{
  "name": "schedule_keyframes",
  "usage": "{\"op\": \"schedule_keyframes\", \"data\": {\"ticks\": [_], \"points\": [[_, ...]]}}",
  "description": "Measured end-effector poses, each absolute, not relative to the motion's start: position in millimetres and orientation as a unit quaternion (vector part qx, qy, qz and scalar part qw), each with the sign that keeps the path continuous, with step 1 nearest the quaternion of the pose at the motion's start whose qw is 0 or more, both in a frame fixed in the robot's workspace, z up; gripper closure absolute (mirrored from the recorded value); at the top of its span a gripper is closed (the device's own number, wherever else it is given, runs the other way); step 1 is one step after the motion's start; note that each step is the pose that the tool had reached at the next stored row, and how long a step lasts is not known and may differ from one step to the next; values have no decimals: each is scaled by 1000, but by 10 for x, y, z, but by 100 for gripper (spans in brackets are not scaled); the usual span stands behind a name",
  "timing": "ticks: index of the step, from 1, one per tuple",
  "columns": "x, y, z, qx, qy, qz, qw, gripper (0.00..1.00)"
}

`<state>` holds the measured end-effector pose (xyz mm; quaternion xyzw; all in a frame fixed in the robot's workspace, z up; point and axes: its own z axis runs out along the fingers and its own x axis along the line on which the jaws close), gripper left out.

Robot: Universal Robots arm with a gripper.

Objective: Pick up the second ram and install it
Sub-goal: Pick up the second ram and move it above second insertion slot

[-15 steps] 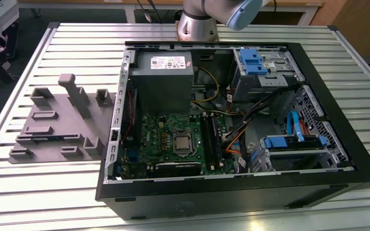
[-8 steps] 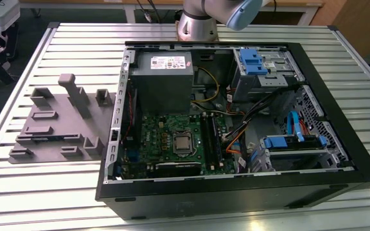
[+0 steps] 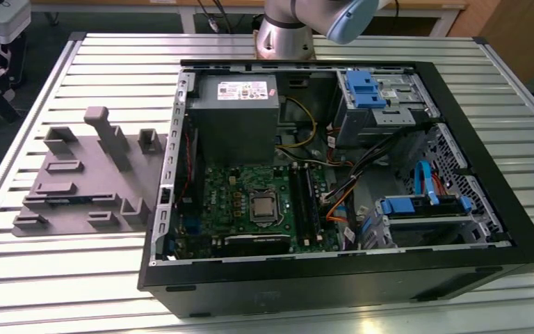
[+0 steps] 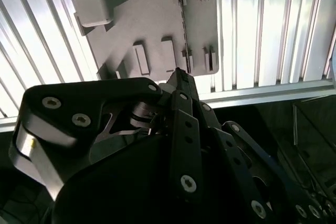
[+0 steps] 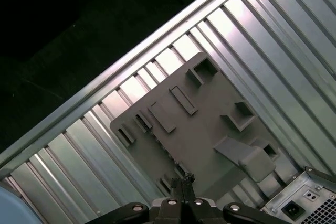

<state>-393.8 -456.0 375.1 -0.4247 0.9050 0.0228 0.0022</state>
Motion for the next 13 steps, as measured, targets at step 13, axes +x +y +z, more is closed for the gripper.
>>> {"op": "schedule_keyframes", "data": {"ticks": [13], "points": [[-3938, -4560, 3744, -454, 891, 23, 1, 89]]}}
